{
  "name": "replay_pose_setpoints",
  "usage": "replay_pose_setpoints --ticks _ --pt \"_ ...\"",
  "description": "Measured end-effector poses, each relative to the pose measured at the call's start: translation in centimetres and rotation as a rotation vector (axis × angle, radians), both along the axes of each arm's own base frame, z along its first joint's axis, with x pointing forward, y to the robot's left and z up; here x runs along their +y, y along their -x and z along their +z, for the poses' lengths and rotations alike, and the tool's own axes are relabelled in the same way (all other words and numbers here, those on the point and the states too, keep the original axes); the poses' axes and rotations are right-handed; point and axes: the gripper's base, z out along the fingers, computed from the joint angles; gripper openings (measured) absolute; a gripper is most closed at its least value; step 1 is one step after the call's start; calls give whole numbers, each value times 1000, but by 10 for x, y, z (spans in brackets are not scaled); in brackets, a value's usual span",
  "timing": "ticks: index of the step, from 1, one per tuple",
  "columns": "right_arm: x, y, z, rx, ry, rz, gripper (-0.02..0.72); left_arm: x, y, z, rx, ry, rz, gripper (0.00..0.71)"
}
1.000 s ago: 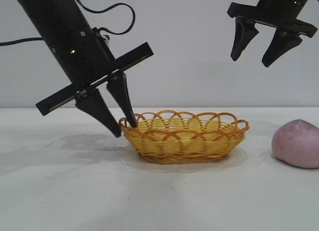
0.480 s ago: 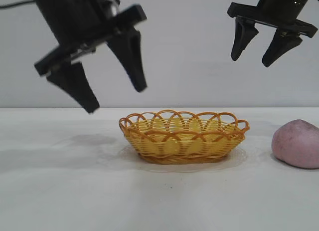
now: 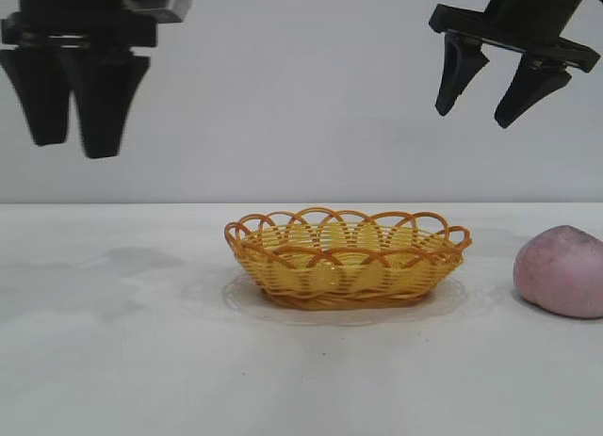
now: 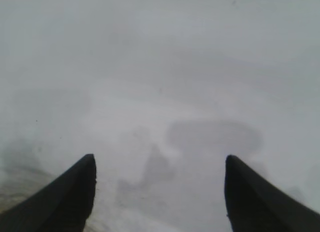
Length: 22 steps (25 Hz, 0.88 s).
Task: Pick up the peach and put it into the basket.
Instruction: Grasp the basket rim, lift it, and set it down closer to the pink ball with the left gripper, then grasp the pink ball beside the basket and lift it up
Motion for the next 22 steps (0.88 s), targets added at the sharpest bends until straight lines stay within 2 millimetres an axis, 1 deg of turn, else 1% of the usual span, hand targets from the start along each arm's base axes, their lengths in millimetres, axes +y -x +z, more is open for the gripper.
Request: replay_pose_setpoints --ticks 2,5,8,10,11,13,15,17,19,21,22 --pt "0 0 0 0 0 0 446 17 -3 0 23 -15 52 501" --pt "0 0 0 0 0 0 446 53 -10 0 60 -32 157 501" --pt "0 0 0 0 0 0 446 88 -12 0 104 -42 257 501" --pt "0 0 0 0 0 0 446 104 -13 -1 115 -29 311 501" --pt "0 0 0 0 0 0 446 111 -13 1 112 -19 334 458" --pt "0 0 0 1 -2 0 446 118 -8 6 109 7 361 472" --pt "0 0 0 1 -2 0 446 119 1 17 91 32 371 472" --pt "0 0 0 1 -2 0 446 120 14 35 47 50 371 472" --pt "0 0 0 1 -2 0 446 121 31 56 -8 68 381 472" --pt "0 0 0 1 -2 0 446 121 56 79 -71 97 392 472" --pt "0 0 0 1 -2 0 446 121 69 86 -86 119 399 472"
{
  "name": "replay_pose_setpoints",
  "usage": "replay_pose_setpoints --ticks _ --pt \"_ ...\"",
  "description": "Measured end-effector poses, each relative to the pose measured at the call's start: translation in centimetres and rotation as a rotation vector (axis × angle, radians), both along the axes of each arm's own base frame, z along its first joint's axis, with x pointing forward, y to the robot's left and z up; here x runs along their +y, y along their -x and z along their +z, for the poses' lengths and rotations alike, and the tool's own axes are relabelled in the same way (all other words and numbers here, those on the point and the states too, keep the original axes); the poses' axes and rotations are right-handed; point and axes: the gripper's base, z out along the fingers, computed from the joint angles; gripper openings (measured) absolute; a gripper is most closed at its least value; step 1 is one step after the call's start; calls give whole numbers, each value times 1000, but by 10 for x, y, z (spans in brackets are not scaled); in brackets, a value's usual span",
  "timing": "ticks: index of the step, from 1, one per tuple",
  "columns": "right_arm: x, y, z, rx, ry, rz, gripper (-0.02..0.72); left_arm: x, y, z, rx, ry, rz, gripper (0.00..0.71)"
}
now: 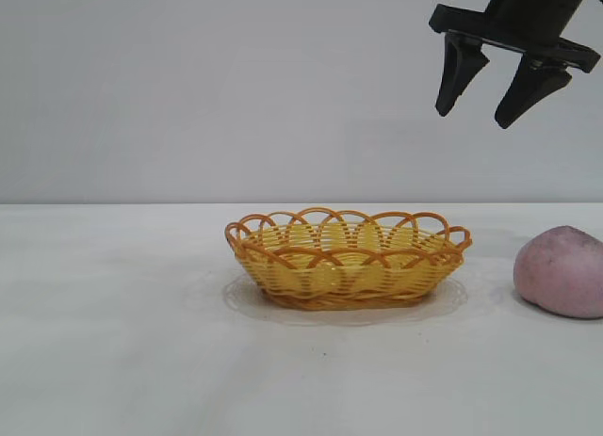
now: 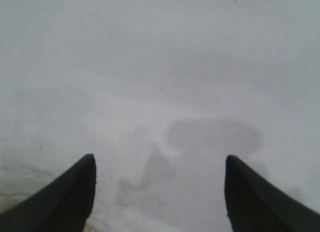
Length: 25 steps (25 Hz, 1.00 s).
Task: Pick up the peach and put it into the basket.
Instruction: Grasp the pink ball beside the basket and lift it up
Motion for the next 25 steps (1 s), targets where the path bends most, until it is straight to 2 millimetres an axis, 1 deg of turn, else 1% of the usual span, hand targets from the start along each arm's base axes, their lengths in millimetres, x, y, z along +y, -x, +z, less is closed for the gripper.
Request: replay_pose_setpoints --ticks 3,4,6,10,13,15,17,20,23,25 --pt "0 0 0 0 0 0 446 -3 49 30 -111 81 13 472" --pt "0 0 0 1 0 0 446 -5 64 35 -142 109 13 472" --pt "0 0 0 2 0 1 446 -5 101 50 -232 144 8 472" --pt "0 0 0 3 0 1 446 -2 169 56 -408 159 -3 472" --pt "0 0 0 3 0 1 446 1 212 49 -516 166 -9 472" --pt "0 0 0 4 0 2 446 2 235 38 -562 165 -11 472" --pt "0 0 0 4 0 2 446 4 255 28 -602 160 -14 472" --pt "0 1 0 7 0 3 446 7 269 7 -602 135 -10 472" --pt "0 1 0 7 0 3 446 9 272 -13 -584 117 -5 472" --pt "0 1 0 7 0 3 446 9 268 -25 -597 116 -4 472"
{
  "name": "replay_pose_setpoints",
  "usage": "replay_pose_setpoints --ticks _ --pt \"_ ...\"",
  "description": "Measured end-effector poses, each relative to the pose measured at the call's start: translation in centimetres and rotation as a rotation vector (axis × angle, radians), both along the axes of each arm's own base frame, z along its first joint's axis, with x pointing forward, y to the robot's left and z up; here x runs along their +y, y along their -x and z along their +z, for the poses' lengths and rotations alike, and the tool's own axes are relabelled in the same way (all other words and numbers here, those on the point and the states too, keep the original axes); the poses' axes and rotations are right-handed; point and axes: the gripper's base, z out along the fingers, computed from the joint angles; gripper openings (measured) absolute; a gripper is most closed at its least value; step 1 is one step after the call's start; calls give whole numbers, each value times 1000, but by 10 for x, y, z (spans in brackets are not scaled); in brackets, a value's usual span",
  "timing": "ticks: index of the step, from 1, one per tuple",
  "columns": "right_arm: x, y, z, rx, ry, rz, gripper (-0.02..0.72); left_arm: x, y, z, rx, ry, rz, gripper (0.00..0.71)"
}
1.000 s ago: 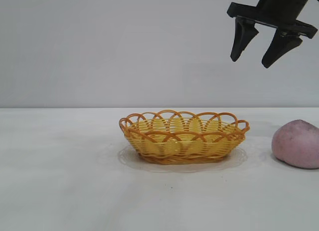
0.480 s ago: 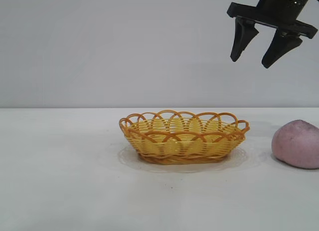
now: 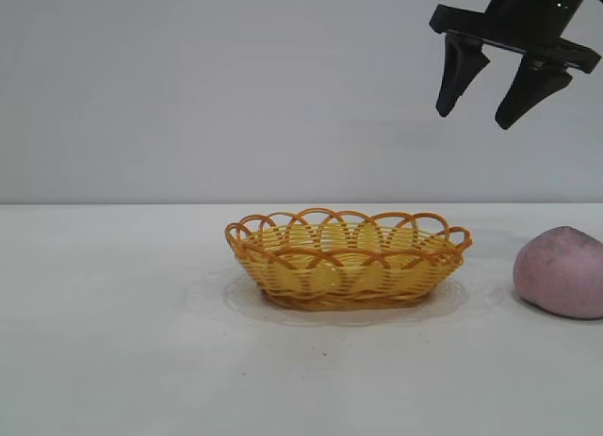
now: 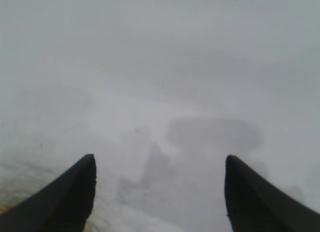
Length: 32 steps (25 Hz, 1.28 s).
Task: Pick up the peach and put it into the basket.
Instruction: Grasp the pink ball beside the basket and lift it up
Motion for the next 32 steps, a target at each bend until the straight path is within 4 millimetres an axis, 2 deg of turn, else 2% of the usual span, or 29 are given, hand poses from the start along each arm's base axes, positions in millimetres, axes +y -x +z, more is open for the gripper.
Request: replay_pose_setpoints --ticks 4,20,23,27,32 --pt "0 0 0 0 7 15 446 -1 -7 -16 -20 9 -4 472" --pt "0 10 -3 77 48 109 446 -4 -8 -16 -39 17 -39 472" --pt "0 17 4 107 57 141 446 -4 -2 -15 -79 19 -39 472" --pt "0 29 16 157 58 181 446 -3 15 -15 -199 23 -40 472" --pt "-2 48 25 268 87 251 446 -3 18 -15 -213 23 -40 472"
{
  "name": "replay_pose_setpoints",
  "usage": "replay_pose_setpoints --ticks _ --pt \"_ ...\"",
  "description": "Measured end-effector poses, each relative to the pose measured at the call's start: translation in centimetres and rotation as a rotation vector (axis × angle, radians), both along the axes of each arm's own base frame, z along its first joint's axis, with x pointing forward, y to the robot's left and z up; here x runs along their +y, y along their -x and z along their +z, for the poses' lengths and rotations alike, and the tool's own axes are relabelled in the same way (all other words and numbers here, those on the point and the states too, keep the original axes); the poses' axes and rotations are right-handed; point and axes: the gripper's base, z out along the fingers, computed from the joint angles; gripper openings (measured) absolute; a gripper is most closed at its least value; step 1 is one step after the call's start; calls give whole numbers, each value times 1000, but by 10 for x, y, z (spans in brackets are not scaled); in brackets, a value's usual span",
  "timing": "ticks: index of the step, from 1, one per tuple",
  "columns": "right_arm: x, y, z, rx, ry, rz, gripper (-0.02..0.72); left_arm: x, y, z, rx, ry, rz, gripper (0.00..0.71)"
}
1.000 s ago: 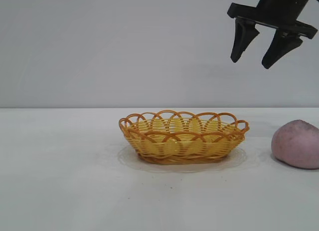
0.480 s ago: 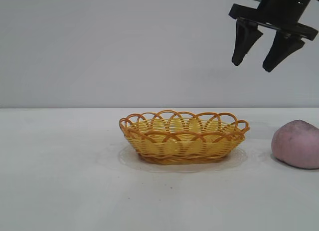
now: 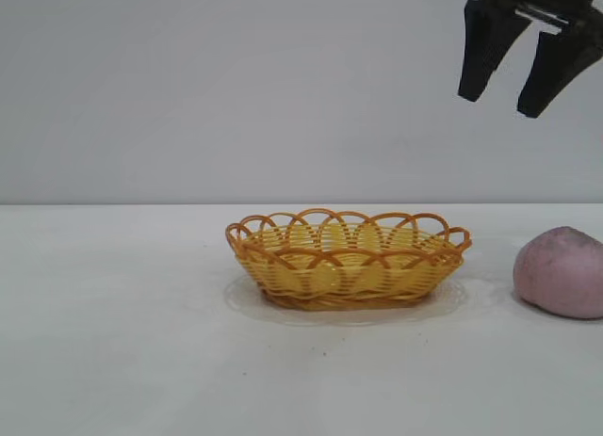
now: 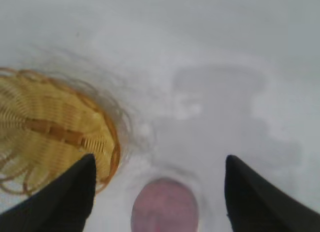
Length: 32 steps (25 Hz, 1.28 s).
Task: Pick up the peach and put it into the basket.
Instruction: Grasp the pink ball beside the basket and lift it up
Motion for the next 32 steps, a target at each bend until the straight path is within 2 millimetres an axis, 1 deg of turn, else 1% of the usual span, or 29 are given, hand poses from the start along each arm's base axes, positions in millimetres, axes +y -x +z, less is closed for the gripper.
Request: replay_pose_setpoints --ticks 4,5,7,11,16,20,22,25,32 --pt "-1 11 0 112 18 34 446 0 0 0 0 0 0 472" --pt "-2 12 0 120 19 32 377 0 0 0 -2 0 0 472" --pt "-2 13 0 132 19 29 312 0 0 0 -2 0 0 472" --pt "-4 13 -1 129 42 30 316 0 0 0 -2 0 6 472" --pt "-10 12 -2 137 113 -17 316 -1 0 0 -2 0 71 472" --pt "-9 14 -4 150 103 -28 316 -1 0 0 -2 0 78 472" --pt "-9 17 -13 183 101 -30 316 -1 0 0 -2 0 78 472" --pt "-10 19 -31 245 111 -28 316 -1 0 0 -2 0 78 472" --pt "-7 15 -63 341 106 -36 316 -1 0 0 -2 0 78 472"
